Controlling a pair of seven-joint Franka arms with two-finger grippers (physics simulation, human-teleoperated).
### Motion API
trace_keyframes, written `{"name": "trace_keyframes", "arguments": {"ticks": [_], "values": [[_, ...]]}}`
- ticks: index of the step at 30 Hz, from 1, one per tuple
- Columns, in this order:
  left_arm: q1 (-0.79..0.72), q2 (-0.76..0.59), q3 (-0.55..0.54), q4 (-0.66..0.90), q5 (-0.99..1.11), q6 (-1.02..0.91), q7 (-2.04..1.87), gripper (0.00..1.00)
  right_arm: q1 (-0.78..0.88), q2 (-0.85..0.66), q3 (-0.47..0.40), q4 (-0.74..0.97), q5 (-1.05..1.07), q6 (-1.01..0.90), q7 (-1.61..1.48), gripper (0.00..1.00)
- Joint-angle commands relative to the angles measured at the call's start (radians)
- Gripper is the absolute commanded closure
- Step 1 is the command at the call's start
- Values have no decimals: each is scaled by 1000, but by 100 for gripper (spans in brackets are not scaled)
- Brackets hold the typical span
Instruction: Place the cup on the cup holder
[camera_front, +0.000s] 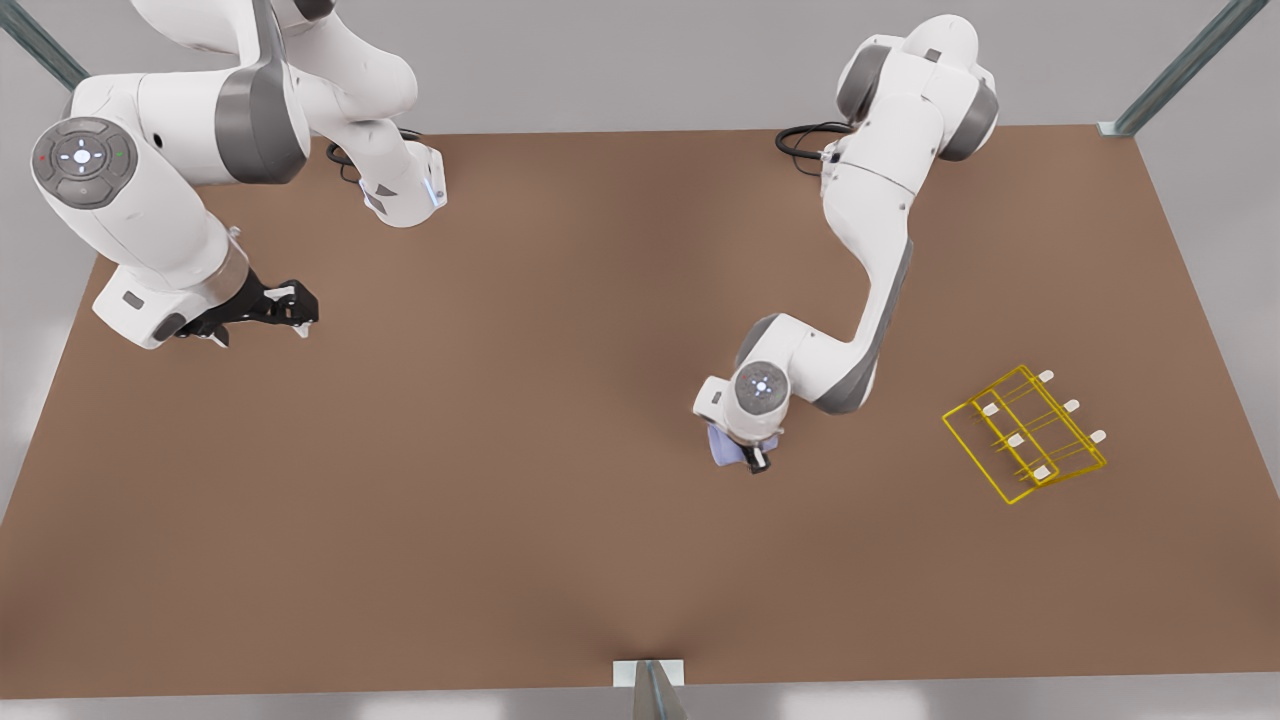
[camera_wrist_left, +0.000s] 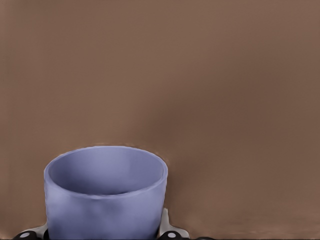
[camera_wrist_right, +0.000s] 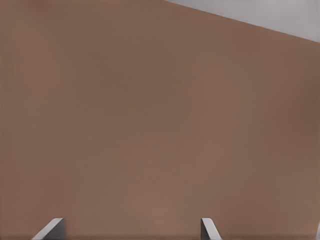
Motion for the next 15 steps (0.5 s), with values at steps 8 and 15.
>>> {"name": "trace_keyframes", "arguments": {"ticks": [8, 15], "values": [[-70, 10, 0, 36, 1113, -778, -15, 15, -2, 0, 1, 1, -1, 0, 1, 0], [-31, 28, 3, -72, 1414, -969, -6, 15, -1, -2, 1, 1, 1, -2, -2, 0]]}}
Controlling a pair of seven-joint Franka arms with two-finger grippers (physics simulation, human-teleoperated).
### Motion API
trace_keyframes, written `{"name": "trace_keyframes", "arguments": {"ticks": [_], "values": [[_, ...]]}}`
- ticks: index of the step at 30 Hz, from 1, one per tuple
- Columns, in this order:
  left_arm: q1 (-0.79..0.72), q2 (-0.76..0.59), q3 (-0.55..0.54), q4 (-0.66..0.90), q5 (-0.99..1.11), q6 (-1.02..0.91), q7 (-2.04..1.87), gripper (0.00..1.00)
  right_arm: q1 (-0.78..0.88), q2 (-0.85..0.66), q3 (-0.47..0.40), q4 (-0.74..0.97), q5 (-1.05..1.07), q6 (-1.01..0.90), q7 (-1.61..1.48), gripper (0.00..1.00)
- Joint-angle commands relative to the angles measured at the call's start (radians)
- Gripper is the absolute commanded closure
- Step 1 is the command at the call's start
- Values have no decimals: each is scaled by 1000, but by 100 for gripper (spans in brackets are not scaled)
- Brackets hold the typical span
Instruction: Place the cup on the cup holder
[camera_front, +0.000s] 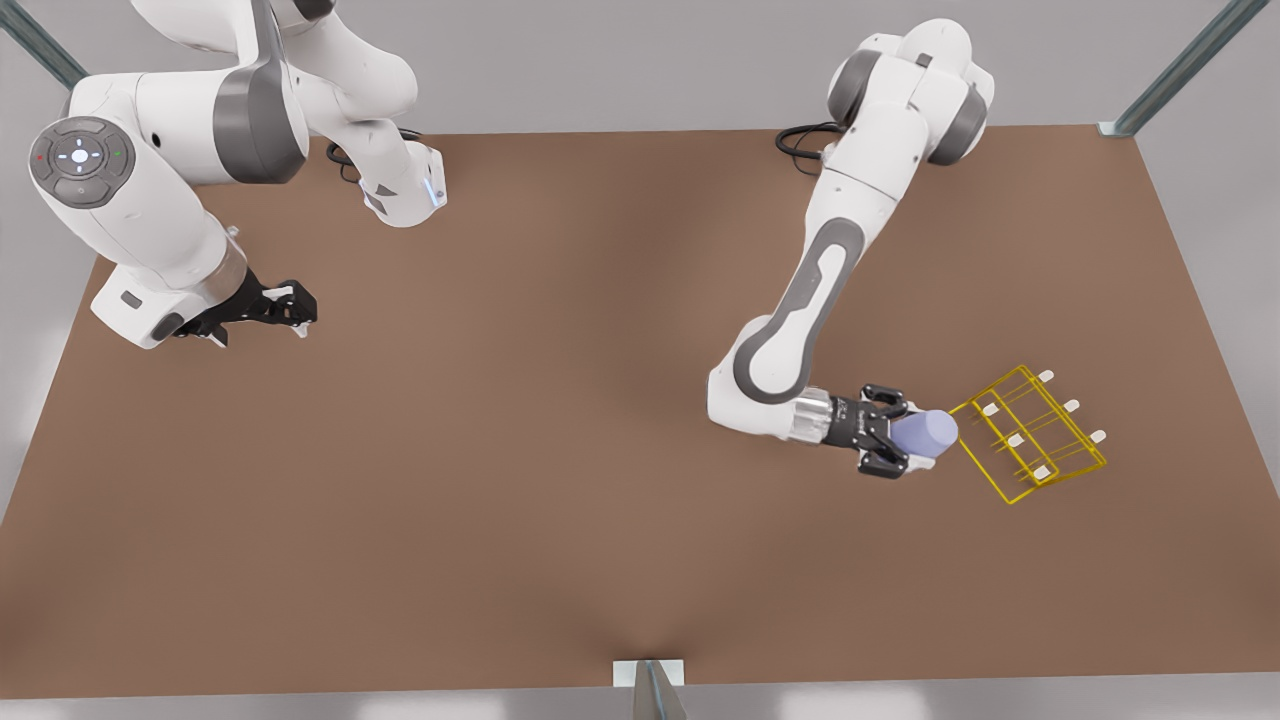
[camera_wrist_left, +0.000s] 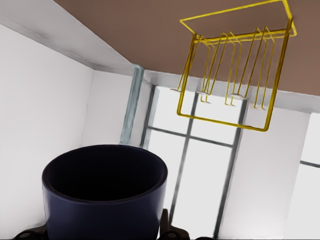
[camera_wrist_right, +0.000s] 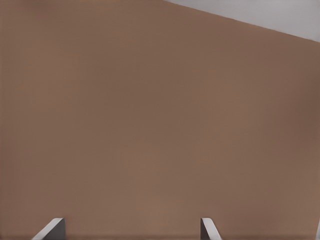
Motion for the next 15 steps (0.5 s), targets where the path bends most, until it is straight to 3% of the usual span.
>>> {"name": "trace_keyframes", "arguments": {"ticks": [1, 8, 15], "values": [[17, -1, 0, -47, 136, -226, -5, 15, -3, -1, 0, 0, 1, -3, -5, 0], [63, -27, 0, -223, 139, -290, -10, 15, 6, 25, 0, -13, 4, -30, 1, 0], [126, -27, 0, -271, 136, -280, -36, 15, -8, 26, 0, -13, 1, -32, 1, 0]]}}
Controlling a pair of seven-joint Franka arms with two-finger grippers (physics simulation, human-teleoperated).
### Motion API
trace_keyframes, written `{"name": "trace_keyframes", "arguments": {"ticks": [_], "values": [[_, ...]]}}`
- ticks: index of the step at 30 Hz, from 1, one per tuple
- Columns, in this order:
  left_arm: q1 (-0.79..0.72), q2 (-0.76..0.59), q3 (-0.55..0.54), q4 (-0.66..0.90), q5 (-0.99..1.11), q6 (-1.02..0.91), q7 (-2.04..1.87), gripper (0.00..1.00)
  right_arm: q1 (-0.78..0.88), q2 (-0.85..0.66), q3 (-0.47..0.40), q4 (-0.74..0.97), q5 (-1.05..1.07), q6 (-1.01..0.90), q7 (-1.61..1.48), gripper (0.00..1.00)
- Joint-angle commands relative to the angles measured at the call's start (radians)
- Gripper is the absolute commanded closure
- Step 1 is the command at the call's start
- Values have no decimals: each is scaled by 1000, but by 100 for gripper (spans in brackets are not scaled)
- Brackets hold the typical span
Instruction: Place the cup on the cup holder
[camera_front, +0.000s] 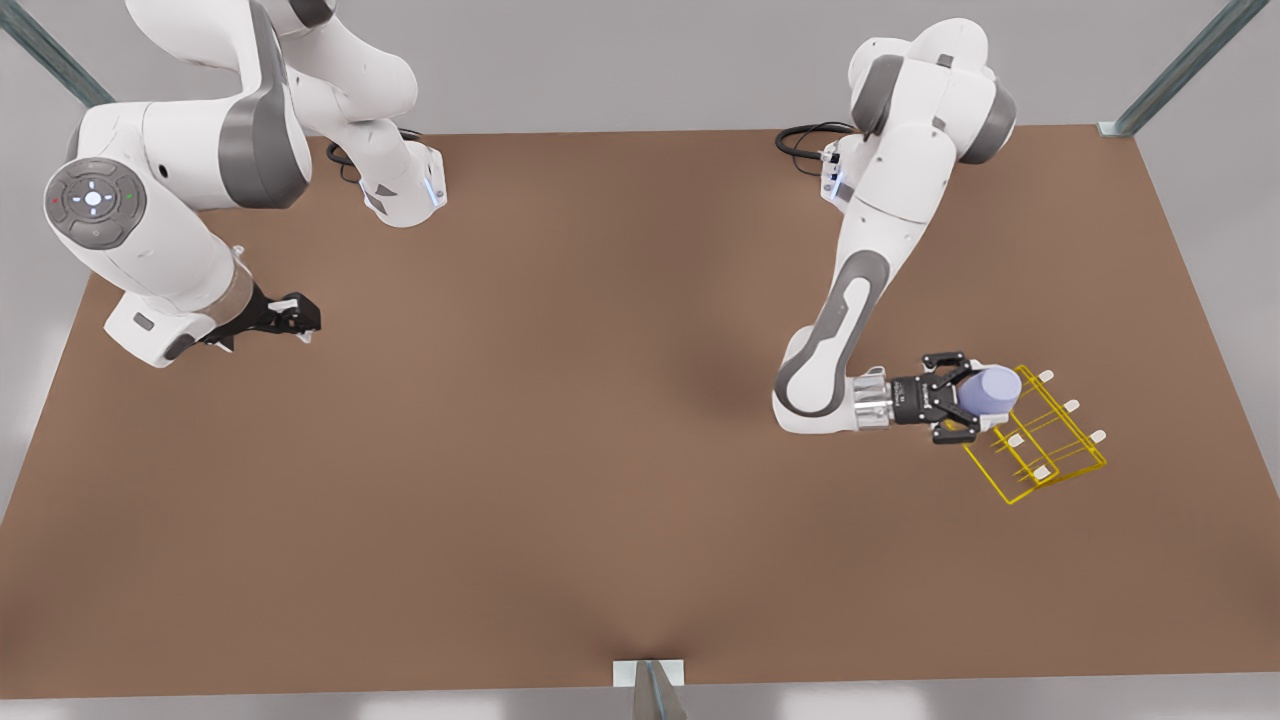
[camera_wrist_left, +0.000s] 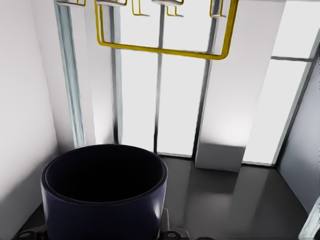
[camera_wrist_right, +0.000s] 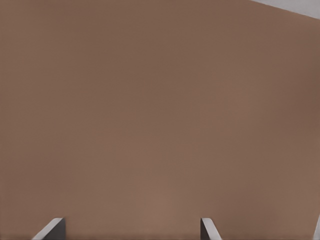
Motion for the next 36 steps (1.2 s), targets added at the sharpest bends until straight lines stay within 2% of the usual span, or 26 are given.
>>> {"name": "trace_keyframes", "arguments": {"ticks": [1, 9, 16, 25, 27, 31, 36], "values": [[11, -1, 0, -12, -3, -27, -39, 15, -1, -1, 0, 0, 0, -4, 1, 0], [51, 10, 0, -76, -48, 32, -185, 15, 5, 2, 0, 0, 0, -4, 3, 0], [65, 46, -1, -44, -105, 126, -292, 15, 10, 5, 1, 0, 0, -4, 4, 0], [66, 43, 2, -15, -69, 134, -282, 15, 10, 5, 0, 0, 0, -4, 4, 0], [60, 43, 43, -10, -42, 138, -282, 15, 9, 5, 0, 0, 0, -2, 4, 0], [65, 46, 45, 11, -8, 144, -280, 15, 9, 7, 0, 0, 0, -2, 4, 0], [62, 43, 46, -61, -11, 137, -343, 15, 10, 7, 0, 0, 0, -2, 4, 0]]}}
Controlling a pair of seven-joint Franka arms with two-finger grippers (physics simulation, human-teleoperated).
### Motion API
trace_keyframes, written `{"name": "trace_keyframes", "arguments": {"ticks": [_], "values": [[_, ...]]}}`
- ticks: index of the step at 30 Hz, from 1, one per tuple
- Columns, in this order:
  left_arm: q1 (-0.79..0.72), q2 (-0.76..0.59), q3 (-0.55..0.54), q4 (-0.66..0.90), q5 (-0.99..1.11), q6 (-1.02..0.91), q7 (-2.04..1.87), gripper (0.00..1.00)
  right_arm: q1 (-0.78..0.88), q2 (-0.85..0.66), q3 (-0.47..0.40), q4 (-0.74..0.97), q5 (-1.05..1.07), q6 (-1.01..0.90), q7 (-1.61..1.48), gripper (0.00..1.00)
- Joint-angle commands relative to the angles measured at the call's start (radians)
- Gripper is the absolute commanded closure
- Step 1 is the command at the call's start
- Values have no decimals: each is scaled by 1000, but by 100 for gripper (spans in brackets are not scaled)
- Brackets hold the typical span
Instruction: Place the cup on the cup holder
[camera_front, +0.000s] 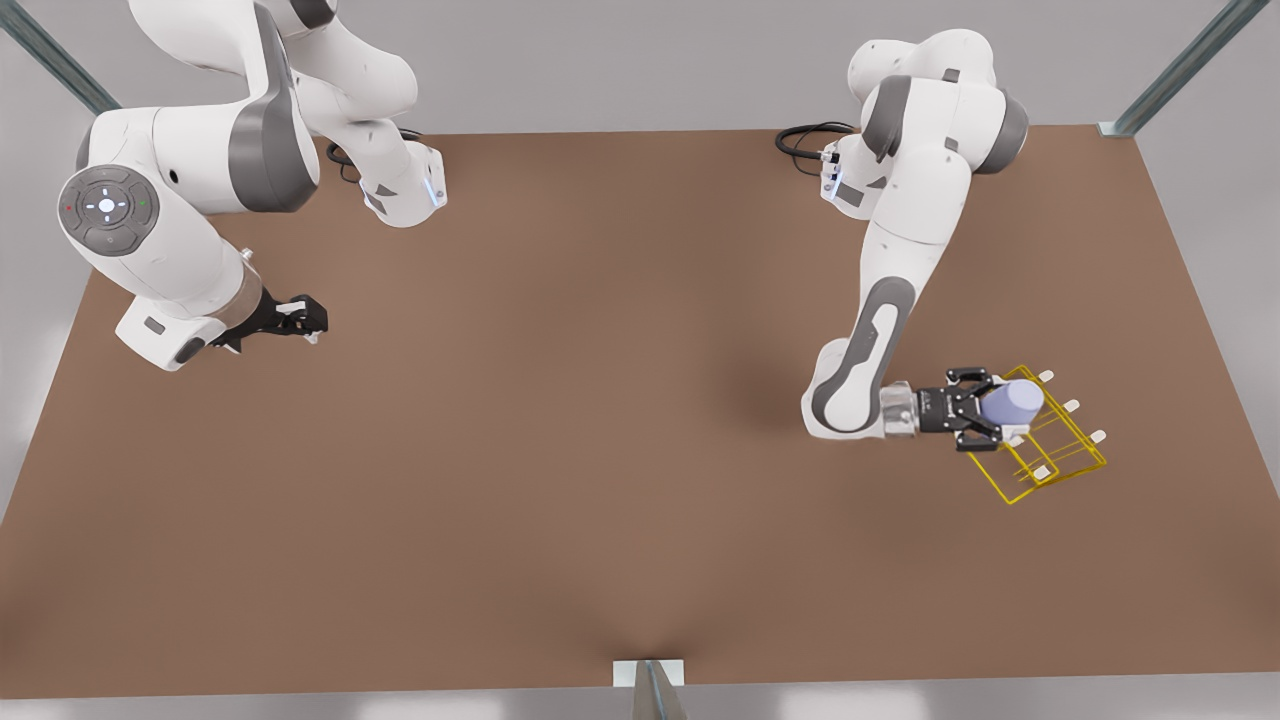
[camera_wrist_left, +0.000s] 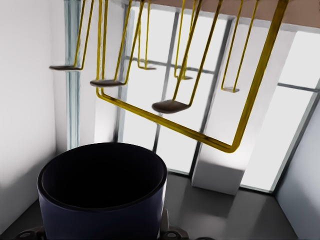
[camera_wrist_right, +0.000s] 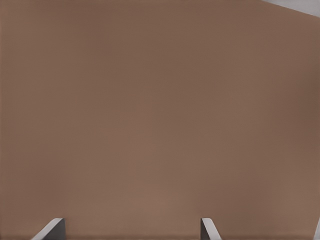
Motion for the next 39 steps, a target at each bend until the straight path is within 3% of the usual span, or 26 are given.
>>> {"name": "trace_keyframes", "arguments": {"ticks": [1, 28, 39], "values": [[1, -2, 1, -11, 4, -2, -107, 15, 0, -1, 2, 0, 0, 0, 1, 0], [32, 78, 3, 21, -2, 36, -211, 15, 0, 7, 2, 4, 0, 0, 1, 0], [32, 52, 3, 21, 1, 19, -174, 15, -9, 31, -3, 11, 0, 9, 4, 0]]}}
